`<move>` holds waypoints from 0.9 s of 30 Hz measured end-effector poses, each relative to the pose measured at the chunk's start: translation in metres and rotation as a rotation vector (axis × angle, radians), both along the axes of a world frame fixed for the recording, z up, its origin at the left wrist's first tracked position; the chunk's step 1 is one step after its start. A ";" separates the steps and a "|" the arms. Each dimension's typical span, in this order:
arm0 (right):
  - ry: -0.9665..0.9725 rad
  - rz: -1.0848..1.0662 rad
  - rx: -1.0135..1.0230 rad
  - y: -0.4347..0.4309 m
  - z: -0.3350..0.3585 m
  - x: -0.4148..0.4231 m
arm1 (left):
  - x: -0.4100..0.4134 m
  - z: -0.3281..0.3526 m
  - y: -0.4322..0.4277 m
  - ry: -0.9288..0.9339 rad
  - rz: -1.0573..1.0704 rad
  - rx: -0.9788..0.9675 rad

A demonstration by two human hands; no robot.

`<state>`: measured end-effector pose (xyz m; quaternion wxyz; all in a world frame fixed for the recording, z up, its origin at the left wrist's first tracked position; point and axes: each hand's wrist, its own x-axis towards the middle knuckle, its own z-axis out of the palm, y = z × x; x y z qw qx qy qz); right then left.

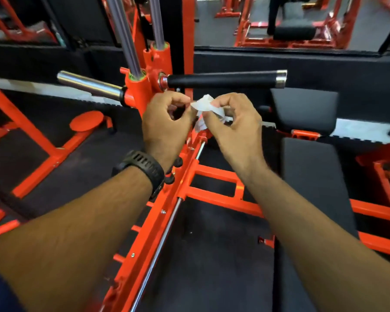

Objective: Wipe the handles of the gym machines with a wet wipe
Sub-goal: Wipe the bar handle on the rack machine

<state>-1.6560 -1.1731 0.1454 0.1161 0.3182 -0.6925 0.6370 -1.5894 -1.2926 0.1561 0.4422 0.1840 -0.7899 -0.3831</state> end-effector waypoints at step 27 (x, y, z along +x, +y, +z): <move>0.847 -0.143 1.183 -0.106 0.035 -0.105 | -0.069 -0.011 -0.159 -0.693 0.350 -1.108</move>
